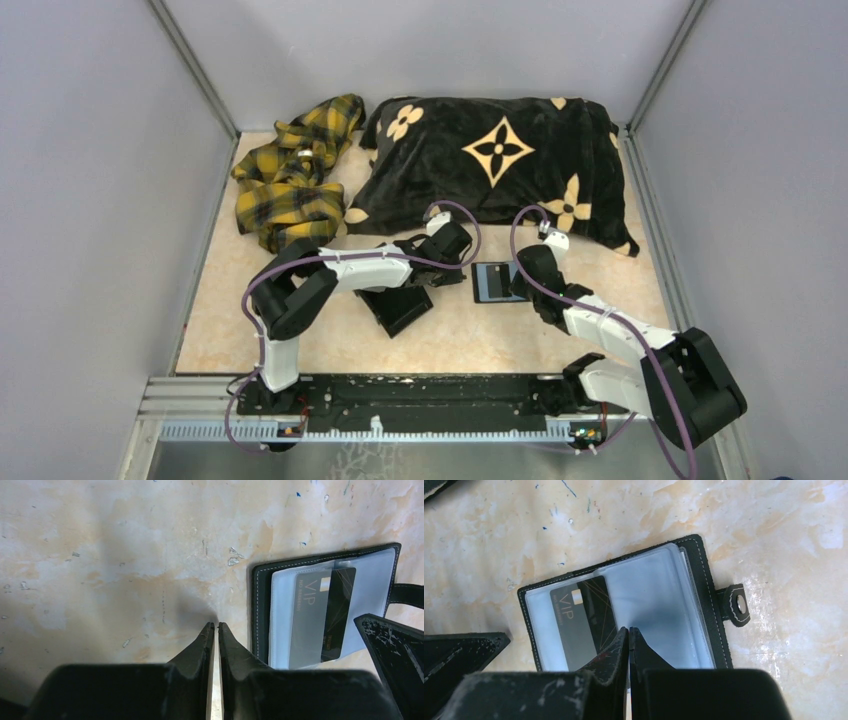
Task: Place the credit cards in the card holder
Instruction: Insert the credit card into the card holder.
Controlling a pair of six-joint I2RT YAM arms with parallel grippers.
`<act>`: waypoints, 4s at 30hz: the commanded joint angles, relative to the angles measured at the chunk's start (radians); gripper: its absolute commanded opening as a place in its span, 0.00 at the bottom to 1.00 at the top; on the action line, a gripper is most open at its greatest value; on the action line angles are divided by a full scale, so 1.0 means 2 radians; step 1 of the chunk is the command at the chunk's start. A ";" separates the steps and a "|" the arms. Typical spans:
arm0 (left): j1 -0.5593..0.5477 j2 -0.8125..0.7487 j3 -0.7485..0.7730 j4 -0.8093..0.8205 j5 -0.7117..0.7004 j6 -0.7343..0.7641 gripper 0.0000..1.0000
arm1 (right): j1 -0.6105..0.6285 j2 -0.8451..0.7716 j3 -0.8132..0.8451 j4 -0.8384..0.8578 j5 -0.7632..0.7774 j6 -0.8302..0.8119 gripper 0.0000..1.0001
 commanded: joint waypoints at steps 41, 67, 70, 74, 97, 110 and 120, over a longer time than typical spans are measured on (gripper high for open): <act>-0.026 0.059 -0.007 -0.047 0.019 0.008 0.13 | 0.005 0.047 0.026 0.059 -0.028 0.004 0.00; -0.026 0.055 -0.019 -0.047 0.012 0.004 0.13 | -0.007 0.104 -0.006 0.143 -0.086 0.032 0.00; -0.025 0.049 -0.024 -0.049 0.006 0.004 0.13 | -0.007 0.117 -0.010 0.163 -0.108 0.041 0.00; -0.023 0.042 -0.029 -0.052 -0.002 0.002 0.13 | -0.003 0.125 -0.018 0.180 -0.120 0.054 0.00; 0.013 0.006 -0.045 -0.085 -0.038 0.013 0.14 | 0.043 0.075 -0.012 0.145 -0.104 0.070 0.00; 0.014 -0.015 -0.001 -0.130 -0.065 0.034 0.19 | 0.043 0.036 0.039 0.109 -0.093 0.023 0.14; 0.014 -0.067 0.063 -0.173 -0.102 0.060 0.25 | 0.043 -0.005 0.107 0.050 -0.097 -0.037 0.35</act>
